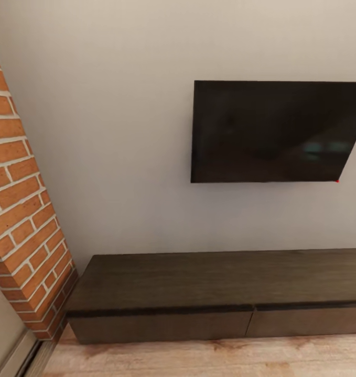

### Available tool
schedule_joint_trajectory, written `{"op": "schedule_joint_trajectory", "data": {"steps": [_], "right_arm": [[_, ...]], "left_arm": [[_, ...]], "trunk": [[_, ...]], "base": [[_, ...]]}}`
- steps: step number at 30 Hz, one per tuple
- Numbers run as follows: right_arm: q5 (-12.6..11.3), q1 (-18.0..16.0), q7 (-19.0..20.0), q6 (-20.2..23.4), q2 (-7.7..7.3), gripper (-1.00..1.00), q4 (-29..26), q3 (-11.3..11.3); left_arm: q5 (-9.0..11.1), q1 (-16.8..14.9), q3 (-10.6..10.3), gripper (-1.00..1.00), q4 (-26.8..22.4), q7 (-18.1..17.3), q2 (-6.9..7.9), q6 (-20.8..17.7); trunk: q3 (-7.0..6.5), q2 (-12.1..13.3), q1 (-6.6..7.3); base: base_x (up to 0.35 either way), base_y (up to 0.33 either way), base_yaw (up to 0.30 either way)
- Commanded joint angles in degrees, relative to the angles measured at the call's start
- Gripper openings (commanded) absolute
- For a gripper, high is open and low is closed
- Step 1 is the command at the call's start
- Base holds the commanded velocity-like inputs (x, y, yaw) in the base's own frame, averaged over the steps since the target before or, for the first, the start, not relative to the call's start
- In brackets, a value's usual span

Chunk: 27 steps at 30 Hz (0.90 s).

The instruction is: Place each of the two pumpkins and all three candles from the living room inside a cabinet in the living room (use any cabinet), then make sure every cabinet is closed, and position the cauldron so it is next to a table in the living room.

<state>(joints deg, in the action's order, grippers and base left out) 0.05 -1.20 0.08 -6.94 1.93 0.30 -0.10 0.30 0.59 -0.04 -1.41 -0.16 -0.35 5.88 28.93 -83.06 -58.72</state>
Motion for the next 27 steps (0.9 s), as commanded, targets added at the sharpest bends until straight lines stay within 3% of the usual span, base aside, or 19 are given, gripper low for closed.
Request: {"op": "schedule_joint_trajectory", "data": {"steps": [1,27], "right_arm": [[0.0,-0.03,0.01,-0.19,0.0,1.0,0.05,-0.01],[-0.21,-0.03,-0.14,-0.21,0.0,1.0,-0.09,-0.15]], "left_arm": [[0.04,0.03,-0.05,1.0,-0.09,-0.02,0.0,0.09],[0.06,0.03,0.09,1.0,-0.09,-0.01,0.0,0.02]], "trunk": [[0.04,-0.02,-0.01],[0.15,-0.02,-0.01]], "base": [[0.049,0.021,-0.013],[0.003,0.001,-0.001]]}}
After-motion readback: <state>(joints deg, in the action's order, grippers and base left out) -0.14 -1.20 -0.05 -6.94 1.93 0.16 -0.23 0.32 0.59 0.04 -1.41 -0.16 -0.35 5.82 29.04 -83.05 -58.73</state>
